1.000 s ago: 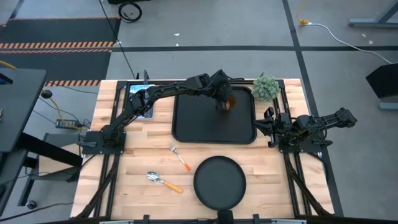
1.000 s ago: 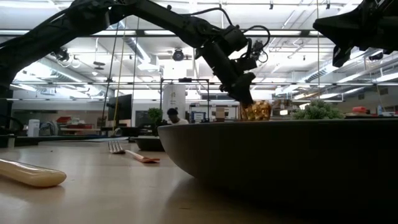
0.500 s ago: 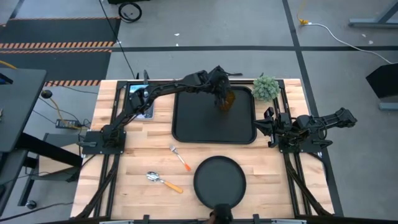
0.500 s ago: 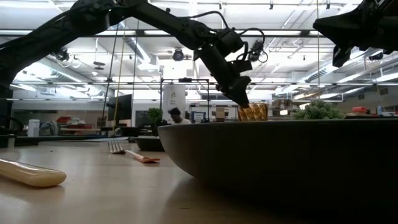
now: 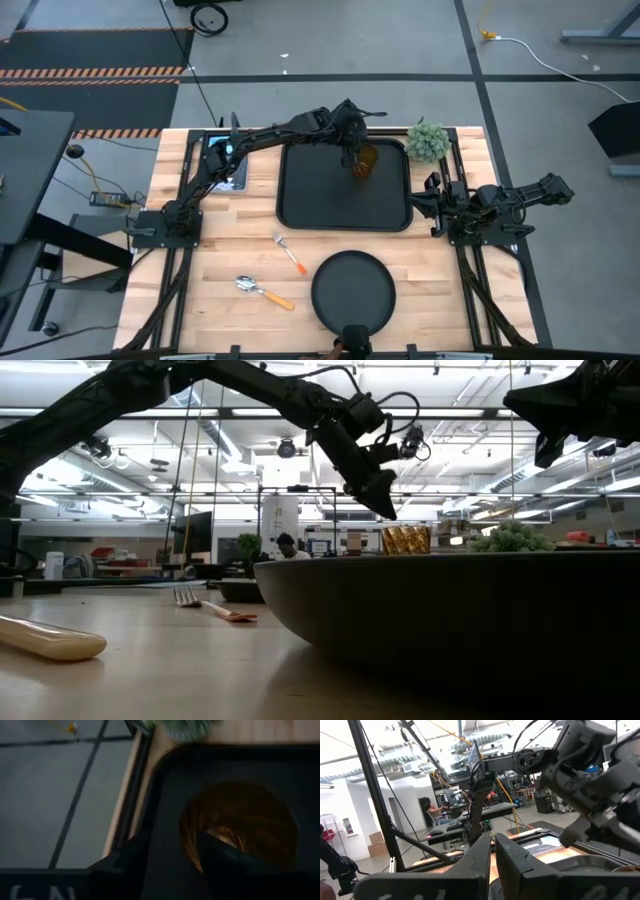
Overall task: Pick and place plate/cup/fork/spoon on tray
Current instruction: Put the orange glass on the black tray
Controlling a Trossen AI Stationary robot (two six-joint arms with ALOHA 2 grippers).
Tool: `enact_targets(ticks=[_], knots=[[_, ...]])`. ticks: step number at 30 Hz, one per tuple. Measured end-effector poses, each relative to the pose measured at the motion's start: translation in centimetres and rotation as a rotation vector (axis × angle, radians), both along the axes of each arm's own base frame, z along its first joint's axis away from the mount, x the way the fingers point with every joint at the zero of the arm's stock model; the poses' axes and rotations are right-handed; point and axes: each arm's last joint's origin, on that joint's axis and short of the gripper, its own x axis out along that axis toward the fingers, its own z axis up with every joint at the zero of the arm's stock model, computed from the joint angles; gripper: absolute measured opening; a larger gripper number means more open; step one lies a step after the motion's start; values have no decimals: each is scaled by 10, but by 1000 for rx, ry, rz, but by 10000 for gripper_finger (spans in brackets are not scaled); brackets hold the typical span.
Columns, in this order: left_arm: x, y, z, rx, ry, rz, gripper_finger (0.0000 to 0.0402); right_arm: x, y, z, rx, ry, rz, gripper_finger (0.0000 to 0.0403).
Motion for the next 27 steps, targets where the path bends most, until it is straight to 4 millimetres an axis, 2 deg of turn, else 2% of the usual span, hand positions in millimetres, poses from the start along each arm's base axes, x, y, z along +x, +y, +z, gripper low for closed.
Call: enact_targets(ticks=[4,10,17,27], knots=[[-4,0,7,-3,3,6,176,0,0,0,0,-1,2,34],[-16,2,-2,-52,134,25,176,0,0,0,0,-6,6,34],[-22,3,-9,-108,184,77,176,0,0,1,0,-7,7,34],[-9,-27,-22,-134,235,26,176,0,0,1,0,-7,7,34]])
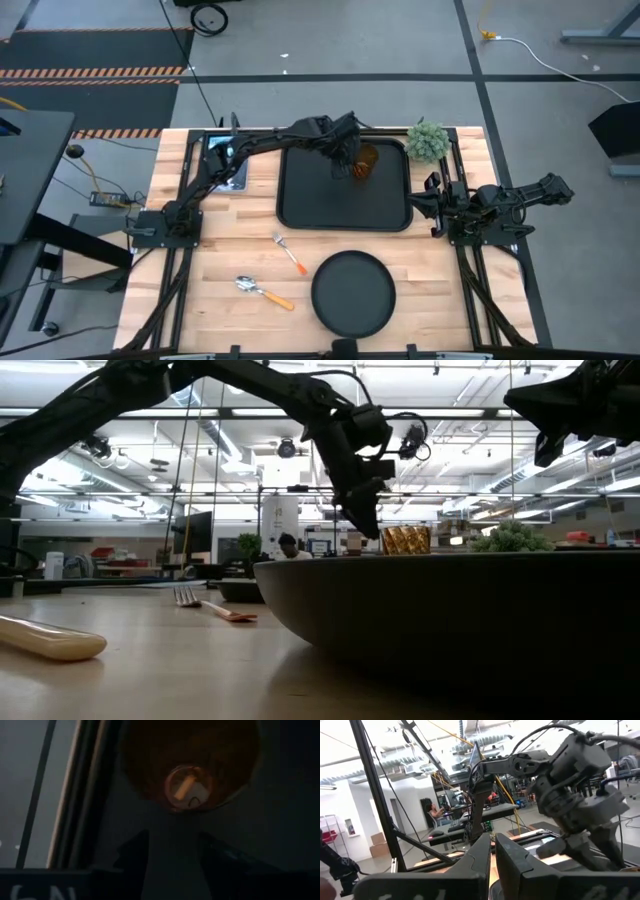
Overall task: Pick and place plate/cup/fork/spoon on tray
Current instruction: Put the orange glass on the black tray
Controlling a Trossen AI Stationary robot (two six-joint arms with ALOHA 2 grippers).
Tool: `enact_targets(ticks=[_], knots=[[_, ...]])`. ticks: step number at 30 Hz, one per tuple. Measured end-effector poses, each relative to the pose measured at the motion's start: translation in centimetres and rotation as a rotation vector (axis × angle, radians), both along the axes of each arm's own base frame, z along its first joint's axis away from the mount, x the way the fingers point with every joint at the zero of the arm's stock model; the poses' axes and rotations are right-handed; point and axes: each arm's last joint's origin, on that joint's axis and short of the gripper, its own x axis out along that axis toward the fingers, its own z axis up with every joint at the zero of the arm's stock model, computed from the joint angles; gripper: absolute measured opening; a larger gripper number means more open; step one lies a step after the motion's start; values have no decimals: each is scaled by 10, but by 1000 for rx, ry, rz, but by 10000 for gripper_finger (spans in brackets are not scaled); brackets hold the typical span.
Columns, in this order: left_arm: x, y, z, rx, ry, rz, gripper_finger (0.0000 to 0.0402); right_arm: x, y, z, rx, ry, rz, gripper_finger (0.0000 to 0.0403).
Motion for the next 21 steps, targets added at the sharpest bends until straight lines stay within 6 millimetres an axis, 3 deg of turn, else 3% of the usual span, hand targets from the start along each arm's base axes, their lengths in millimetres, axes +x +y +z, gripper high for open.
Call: enact_targets(ticks=[10,21], knots=[[11,-8,-25,-12,24,-12,138,0,0,0,0,0,0,34],[17,-6,-22,5,-48,1,82,0,0,0,0,1,0,34]])
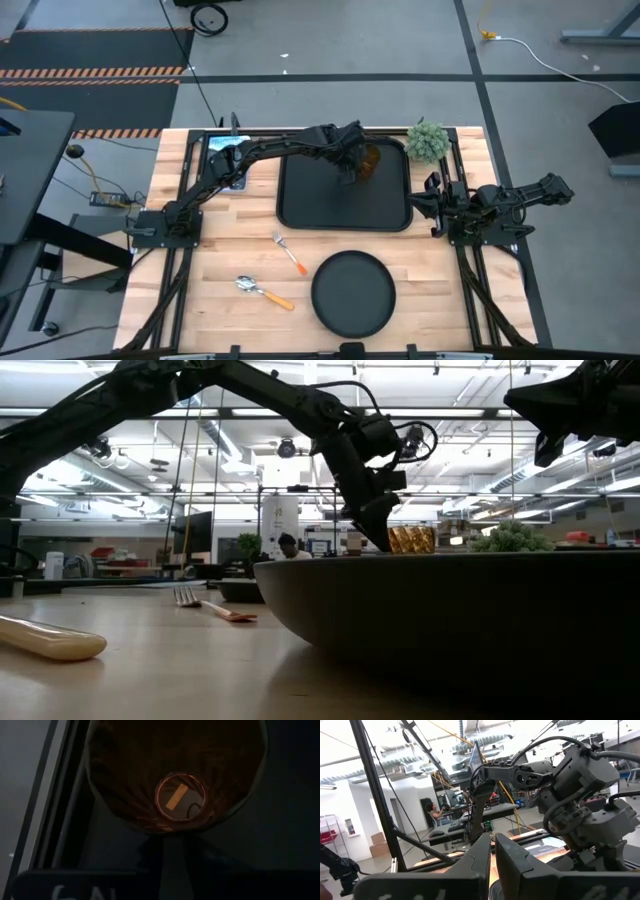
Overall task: Pick and place plate/cup/fork/spoon on tray
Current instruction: Put the orange glass on the black tray
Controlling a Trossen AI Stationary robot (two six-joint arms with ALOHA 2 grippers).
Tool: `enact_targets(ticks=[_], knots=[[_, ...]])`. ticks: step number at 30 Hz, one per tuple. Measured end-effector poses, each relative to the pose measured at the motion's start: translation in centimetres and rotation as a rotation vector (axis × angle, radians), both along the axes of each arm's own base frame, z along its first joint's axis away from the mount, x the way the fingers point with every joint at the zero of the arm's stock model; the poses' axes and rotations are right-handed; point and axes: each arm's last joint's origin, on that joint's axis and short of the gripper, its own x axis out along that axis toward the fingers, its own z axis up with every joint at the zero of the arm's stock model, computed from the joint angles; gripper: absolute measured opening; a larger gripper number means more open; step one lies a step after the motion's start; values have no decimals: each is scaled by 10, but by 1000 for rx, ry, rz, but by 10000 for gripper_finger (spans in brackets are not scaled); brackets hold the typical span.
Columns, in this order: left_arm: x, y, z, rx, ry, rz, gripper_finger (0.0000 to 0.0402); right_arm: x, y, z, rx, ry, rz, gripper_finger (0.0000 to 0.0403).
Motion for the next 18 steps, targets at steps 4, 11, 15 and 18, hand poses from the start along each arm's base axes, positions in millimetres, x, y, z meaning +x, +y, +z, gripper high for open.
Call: enact_targets(ticks=[4,11,15,18], knots=[[2,1,1,10,-28,0,69,0,0,0,0,0,0,34],[9,-1,2,22,-85,-14,57,0,0,0,0,0,0,34],[12,-4,4,30,-110,-22,57,0,0,0,0,0,0,34],[12,-6,3,28,-99,-28,57,0,0,0,0,0,0,34]])
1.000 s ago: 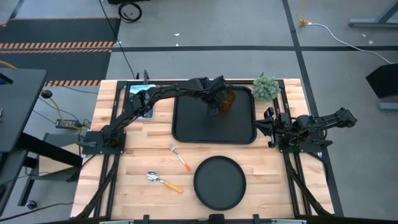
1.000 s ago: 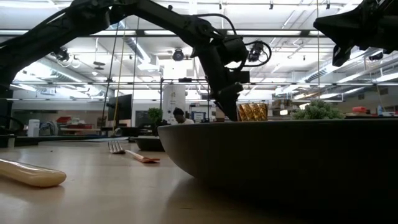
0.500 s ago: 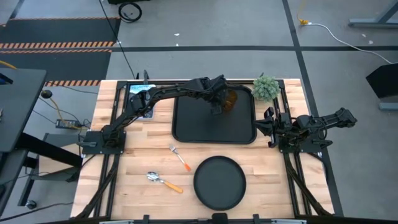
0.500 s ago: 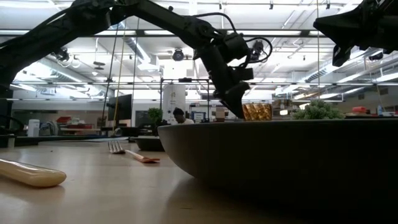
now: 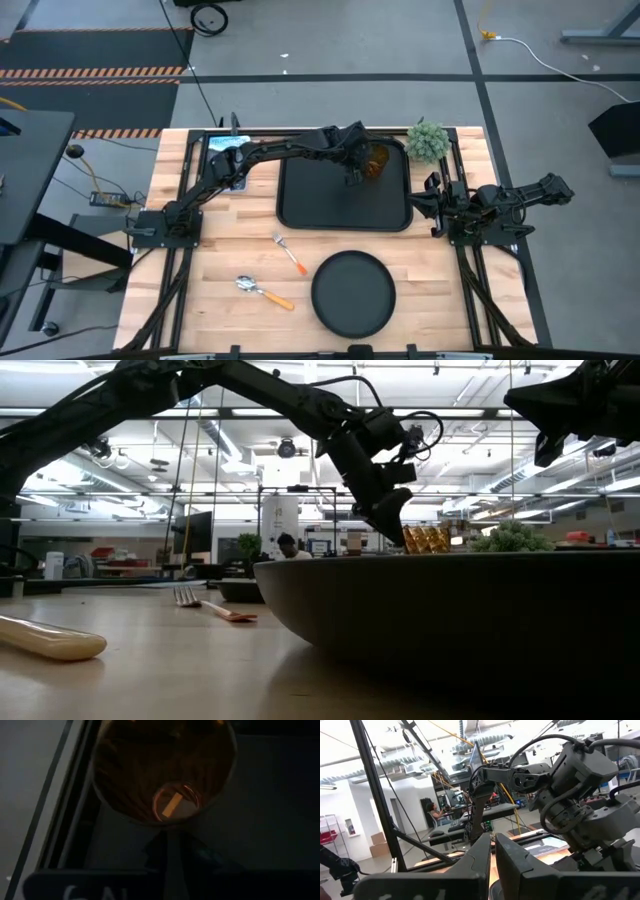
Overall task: Pick and place plate/cup/fork/spoon on tray
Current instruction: Put the orange glass on the black tray
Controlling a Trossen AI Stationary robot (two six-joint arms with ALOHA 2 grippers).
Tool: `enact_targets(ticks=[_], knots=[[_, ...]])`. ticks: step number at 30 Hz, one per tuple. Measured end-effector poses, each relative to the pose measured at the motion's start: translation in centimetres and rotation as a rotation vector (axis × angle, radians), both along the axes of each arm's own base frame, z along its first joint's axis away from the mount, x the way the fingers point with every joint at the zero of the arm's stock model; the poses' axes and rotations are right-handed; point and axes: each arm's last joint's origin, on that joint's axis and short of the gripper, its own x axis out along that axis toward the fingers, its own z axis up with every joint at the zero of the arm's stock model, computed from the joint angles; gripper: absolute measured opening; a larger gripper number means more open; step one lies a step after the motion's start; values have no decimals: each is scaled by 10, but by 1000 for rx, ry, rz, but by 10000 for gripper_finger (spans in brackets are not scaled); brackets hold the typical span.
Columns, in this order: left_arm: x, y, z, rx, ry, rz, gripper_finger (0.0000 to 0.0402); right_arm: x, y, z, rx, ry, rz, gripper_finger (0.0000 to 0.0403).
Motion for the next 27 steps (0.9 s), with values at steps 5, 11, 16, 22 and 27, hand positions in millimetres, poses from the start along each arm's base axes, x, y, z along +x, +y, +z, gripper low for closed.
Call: enact_targets(ticks=[5,11,16,22,27], knots=[[-1,-7,-3,-17,37,-10,56,0,0,0,0,0,0,34],[3,-14,-4,-34,21,-42,56,0,0,0,0,0,0,34],[11,-13,-19,-30,-2,-46,56,0,0,0,0,0,0,34],[13,-11,-30,-34,2,-40,56,0,0,0,1,0,-2,34],[17,-10,-32,-26,-26,-38,56,0,0,0,0,2,-1,34]])
